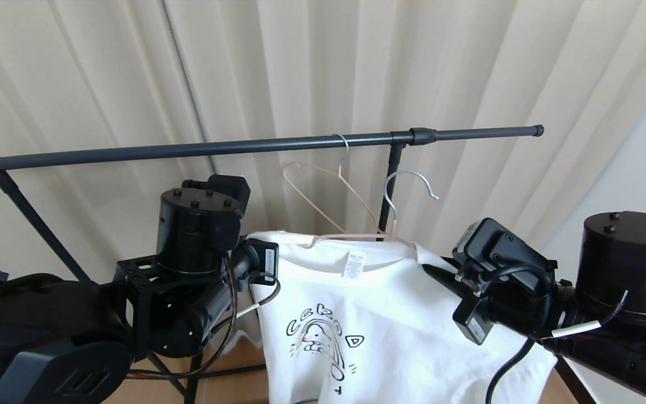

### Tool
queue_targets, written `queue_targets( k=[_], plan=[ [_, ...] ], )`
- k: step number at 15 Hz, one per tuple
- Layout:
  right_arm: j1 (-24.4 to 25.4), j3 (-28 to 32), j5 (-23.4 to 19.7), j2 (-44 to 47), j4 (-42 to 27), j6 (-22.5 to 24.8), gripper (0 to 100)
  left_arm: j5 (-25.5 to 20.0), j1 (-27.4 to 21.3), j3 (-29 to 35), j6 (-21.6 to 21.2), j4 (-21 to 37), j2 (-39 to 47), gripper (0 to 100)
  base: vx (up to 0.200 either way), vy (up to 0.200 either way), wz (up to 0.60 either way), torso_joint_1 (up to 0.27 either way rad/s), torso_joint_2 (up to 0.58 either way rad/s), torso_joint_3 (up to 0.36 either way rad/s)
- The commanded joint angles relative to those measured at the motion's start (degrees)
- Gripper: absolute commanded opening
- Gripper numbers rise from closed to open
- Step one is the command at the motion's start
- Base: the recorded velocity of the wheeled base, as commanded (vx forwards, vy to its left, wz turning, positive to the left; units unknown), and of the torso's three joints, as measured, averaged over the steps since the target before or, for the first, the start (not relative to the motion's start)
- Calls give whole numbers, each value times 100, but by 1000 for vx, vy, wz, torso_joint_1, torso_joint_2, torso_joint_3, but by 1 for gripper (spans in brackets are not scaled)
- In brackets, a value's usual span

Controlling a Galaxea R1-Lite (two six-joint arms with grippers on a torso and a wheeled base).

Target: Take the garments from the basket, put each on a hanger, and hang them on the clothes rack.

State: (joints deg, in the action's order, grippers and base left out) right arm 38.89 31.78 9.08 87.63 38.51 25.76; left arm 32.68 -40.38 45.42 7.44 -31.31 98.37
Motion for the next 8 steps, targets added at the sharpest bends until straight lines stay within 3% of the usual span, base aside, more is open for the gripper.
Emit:
queue_targets(
  k=[1,2,8],
  plan=[
    [14,-23,103,18,139,8,0,19,12,-42,-14,2,77,0,0,0,0,0,0,0],
    [22,-32,261,-9,271,17,0,80,3,-25,-67,-7,157,0,0,0,0,0,0,0],
    [304,-119,234,334,289,-9,0,72,-120,345,-155,-7,227,0,0,0,0,0,0,0]
  ],
)
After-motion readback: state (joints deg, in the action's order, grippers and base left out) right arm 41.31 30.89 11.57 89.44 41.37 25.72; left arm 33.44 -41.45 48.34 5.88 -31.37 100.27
